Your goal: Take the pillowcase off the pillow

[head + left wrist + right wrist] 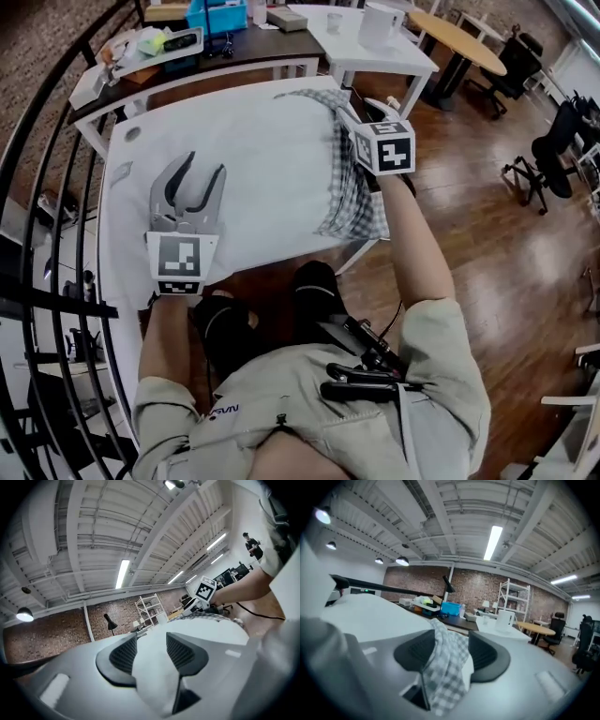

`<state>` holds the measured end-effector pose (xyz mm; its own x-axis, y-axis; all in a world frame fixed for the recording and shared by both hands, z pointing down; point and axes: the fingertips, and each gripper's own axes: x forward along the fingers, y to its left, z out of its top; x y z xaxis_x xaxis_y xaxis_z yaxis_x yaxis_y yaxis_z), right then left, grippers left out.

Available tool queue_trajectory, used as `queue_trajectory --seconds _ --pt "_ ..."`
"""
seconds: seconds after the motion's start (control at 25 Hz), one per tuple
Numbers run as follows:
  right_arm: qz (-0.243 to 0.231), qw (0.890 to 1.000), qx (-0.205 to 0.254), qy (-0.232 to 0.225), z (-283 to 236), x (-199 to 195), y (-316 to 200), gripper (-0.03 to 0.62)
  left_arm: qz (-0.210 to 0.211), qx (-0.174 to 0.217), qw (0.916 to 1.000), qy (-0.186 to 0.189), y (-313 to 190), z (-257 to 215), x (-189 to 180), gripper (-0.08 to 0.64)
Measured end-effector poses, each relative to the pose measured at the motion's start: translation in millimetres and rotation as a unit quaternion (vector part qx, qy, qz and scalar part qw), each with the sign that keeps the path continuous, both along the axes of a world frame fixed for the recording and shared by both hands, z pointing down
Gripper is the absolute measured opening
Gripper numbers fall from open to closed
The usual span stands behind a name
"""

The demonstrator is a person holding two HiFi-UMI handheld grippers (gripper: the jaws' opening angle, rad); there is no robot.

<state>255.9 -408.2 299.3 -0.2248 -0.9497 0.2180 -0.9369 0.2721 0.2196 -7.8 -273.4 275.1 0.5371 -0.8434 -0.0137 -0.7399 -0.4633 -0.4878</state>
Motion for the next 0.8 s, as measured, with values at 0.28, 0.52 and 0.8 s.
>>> queue_trajectory --seconds 0.28,0.52,0.8 --pt "-0.012 0.996 0.059 -0.072 3.0 -14.9 133.4 0.227 0.113 0.006 0.9842 -0.136 95.3 41.9 102.2 0.251" --pt "-0.049 0.997 -0.014 -0.064 80.4 -67.0 197.6 0.227 0.084 0.006 0.9717 -0.221 62.8 100.7 113.7 0.269" --pt "-0.021 0.999 -0.001 0.025 109.0 -85.2 185.0 0.077 0.065 -0.031 0.9862 -0.149 48.5 90.8 107.9 0.050"
